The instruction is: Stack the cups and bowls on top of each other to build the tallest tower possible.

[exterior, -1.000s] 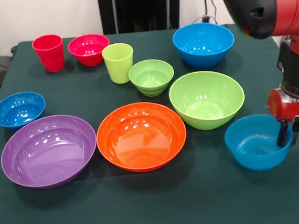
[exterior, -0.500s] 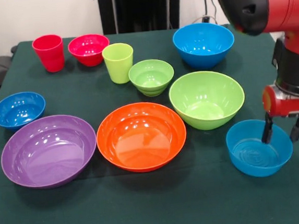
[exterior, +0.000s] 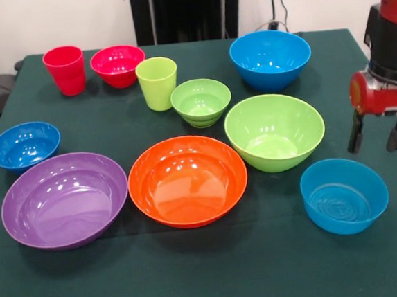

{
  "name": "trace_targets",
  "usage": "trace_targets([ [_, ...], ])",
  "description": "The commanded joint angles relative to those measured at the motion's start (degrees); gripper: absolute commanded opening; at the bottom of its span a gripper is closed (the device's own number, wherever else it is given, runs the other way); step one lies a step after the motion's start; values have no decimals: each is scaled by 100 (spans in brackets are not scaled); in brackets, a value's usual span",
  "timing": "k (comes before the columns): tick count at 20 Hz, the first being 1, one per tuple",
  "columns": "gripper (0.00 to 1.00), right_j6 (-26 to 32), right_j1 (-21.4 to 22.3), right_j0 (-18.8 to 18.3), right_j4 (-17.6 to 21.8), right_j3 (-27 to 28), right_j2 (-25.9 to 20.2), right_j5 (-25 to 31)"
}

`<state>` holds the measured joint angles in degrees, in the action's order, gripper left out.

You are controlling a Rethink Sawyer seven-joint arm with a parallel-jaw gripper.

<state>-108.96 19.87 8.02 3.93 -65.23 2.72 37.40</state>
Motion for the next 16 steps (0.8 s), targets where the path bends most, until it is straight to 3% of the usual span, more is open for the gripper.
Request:
trace_targets([
  [1,100,-331,230,19,-6,-918,-372,445],
  [11,100,-502,511,-108,120,-1846,-230,-183],
  [16,100,-524,908,-229,81,-2413,-268,-480],
])
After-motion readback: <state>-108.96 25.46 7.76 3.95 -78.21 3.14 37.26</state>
